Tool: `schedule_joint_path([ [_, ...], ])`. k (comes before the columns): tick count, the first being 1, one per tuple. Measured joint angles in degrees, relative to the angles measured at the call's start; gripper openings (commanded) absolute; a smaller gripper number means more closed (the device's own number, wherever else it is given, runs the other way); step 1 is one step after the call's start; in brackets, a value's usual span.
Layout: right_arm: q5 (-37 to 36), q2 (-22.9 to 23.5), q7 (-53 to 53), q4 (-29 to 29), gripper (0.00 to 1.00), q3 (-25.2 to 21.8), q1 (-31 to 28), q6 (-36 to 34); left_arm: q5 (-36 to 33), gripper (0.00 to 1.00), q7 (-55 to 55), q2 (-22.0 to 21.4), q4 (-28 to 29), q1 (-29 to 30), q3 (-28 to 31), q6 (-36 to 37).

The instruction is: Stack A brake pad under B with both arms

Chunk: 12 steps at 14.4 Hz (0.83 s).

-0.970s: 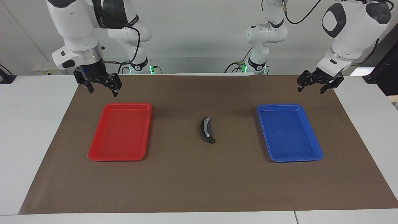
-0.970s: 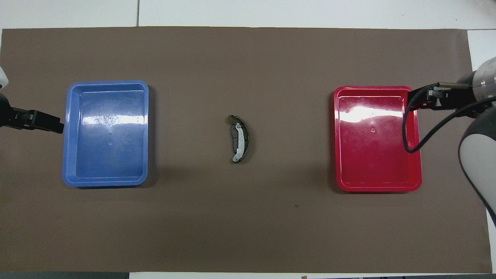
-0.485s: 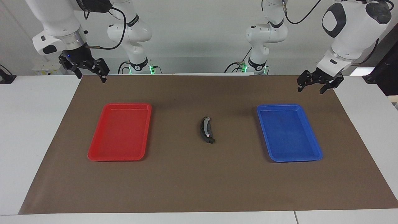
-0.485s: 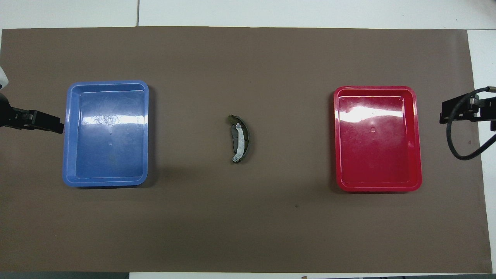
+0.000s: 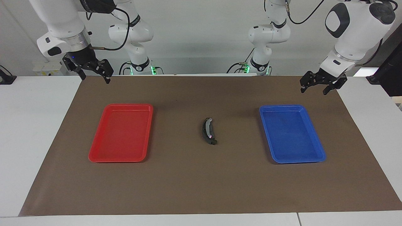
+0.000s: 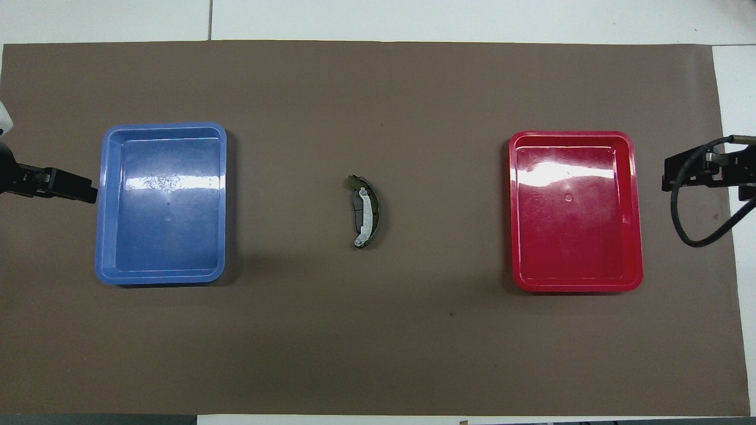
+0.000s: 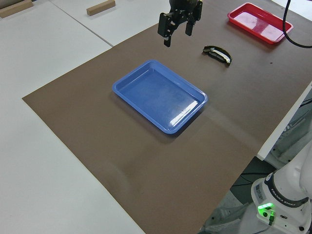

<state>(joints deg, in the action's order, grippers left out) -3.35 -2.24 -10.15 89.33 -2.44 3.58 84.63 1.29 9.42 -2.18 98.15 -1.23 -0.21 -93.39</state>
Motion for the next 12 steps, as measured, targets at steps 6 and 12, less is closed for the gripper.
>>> schedule_joint_path([
  [6, 0.0, 0.12, 5.64, -1.27, 1.0, 0.01, 0.03, -1.01, 0.0, 0.99, 0.0, 0.0, 0.0, 0.0, 0.0, 0.0],
  [12, 0.01, 0.44, 6.99, -1.27, 1.0, 0.01, 0.05, -1.25, 0.0, 0.99, 0.0, 0.0, 0.0, 0.0, 0.0, 0.0],
])
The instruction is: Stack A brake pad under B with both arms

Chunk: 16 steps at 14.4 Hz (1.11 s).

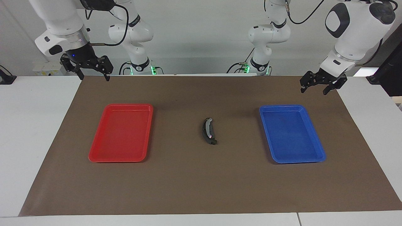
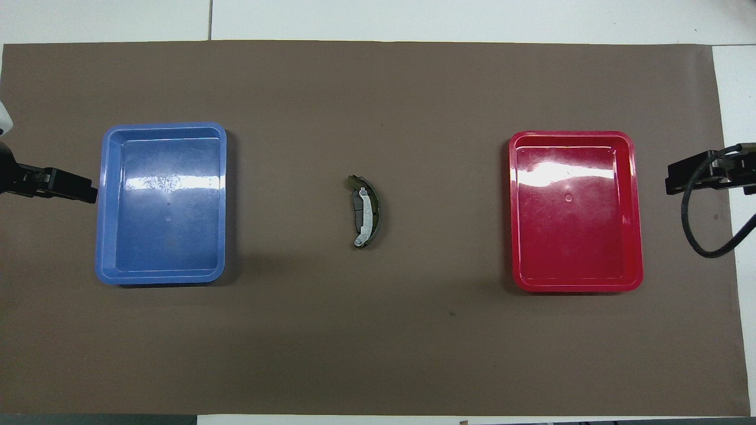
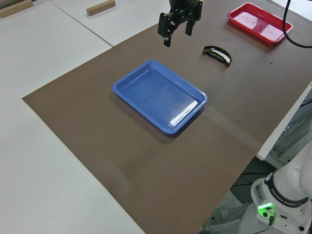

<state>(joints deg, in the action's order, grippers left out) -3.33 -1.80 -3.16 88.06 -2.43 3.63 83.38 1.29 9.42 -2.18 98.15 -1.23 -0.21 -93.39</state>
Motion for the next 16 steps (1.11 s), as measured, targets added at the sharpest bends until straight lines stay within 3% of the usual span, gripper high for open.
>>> schedule_joint_path([
  [4, 3.31, 0.0, 0.0, 0.0, 1.0, -0.08, -0.13, 0.0, 0.0, 0.99, 0.0, 0.0, 0.0, 0.0, 0.0, 0.0],
  [16, 2.25, 0.01, 1.11, 0.0, 1.0, -0.13, -0.05, -0.32, 0.0, 0.99, 0.0, 0.0, 0.0, 0.0, 0.0, 0.0],
])
